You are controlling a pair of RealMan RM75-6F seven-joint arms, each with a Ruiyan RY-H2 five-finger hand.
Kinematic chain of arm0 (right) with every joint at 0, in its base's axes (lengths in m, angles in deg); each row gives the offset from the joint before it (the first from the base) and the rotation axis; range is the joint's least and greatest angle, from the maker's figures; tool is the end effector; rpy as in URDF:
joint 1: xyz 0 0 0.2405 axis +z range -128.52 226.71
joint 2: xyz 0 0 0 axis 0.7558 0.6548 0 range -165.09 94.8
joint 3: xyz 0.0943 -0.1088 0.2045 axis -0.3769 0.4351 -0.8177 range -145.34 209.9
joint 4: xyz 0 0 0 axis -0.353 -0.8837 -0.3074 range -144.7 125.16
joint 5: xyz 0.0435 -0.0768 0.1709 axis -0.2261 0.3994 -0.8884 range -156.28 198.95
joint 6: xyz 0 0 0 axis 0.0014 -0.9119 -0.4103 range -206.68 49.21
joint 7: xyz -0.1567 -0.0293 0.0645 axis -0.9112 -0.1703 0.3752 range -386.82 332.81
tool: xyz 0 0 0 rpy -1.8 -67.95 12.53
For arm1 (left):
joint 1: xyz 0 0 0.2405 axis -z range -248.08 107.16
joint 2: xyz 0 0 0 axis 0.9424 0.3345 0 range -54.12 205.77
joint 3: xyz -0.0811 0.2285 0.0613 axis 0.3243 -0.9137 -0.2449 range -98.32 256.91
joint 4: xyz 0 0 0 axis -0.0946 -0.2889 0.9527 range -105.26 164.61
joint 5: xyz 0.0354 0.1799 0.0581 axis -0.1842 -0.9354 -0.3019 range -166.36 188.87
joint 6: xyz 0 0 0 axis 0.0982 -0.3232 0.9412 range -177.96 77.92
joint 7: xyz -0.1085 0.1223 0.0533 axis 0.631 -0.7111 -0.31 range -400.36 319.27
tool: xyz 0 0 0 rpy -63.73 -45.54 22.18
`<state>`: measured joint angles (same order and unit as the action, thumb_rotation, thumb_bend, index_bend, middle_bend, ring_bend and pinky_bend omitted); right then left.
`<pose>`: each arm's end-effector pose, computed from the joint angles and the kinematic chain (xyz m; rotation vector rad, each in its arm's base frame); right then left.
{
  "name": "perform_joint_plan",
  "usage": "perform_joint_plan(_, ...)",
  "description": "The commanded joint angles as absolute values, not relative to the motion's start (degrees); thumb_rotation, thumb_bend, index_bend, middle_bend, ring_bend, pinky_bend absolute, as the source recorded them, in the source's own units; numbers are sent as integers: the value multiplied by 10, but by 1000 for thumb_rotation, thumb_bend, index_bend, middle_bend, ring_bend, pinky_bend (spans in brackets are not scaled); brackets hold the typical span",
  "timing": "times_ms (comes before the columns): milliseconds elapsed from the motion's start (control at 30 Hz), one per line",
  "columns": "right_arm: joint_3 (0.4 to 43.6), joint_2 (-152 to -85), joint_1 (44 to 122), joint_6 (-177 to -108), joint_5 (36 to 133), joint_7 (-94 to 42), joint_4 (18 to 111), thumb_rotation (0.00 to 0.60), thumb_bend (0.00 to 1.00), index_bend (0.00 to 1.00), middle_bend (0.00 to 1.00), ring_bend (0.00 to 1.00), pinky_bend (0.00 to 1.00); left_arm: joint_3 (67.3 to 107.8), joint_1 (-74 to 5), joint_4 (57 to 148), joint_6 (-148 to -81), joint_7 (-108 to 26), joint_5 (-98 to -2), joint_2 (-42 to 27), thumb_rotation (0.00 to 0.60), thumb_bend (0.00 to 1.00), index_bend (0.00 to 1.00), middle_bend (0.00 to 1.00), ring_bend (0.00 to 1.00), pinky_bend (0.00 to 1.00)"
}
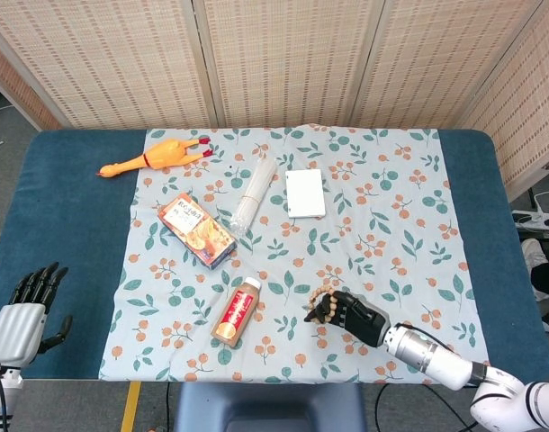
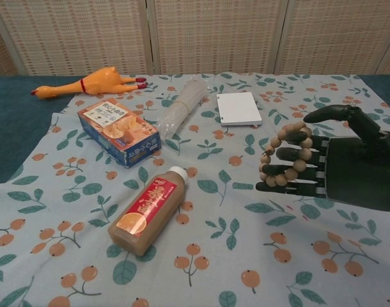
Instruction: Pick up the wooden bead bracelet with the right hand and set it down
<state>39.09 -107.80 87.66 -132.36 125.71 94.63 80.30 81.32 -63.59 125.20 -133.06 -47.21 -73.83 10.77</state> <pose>-0.1713 -0.2622 0.0106 -0.6328 2.5742 -0.9988 -0.2853 0.2131 0.1554 -1.4443 -0.8907 -0.8625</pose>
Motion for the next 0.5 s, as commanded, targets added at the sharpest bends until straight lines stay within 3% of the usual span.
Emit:
perform_joint_plan(33, 403, -1080, 884, -1333, 1245, 926, 811, 260, 561, 644, 599, 346, 223, 813, -636, 1252, -1331, -472, -739, 108, 600, 453, 0, 0, 0, 95)
perform_joint_plan(167, 412, -1080, 888, -1339, 1234, 918, 812, 279, 595, 651, 606, 348, 223, 813, -637, 1252, -1333, -472, -741, 108, 600, 452, 0, 0, 0, 94)
perform_joint_plan(300, 419, -1081, 893, -1346, 1225, 914, 814, 283, 698, 652, 607, 348, 223, 813, -637, 1252, -1333, -473, -740, 108, 600, 452, 0, 0, 0, 94)
perform_joint_plan(500, 428, -1083, 901, -1354, 1221, 908, 812, 312, 971, 659, 608, 348, 223, 813, -637, 1253, -1333, -473, -740, 108, 600, 452, 0, 0, 0, 94)
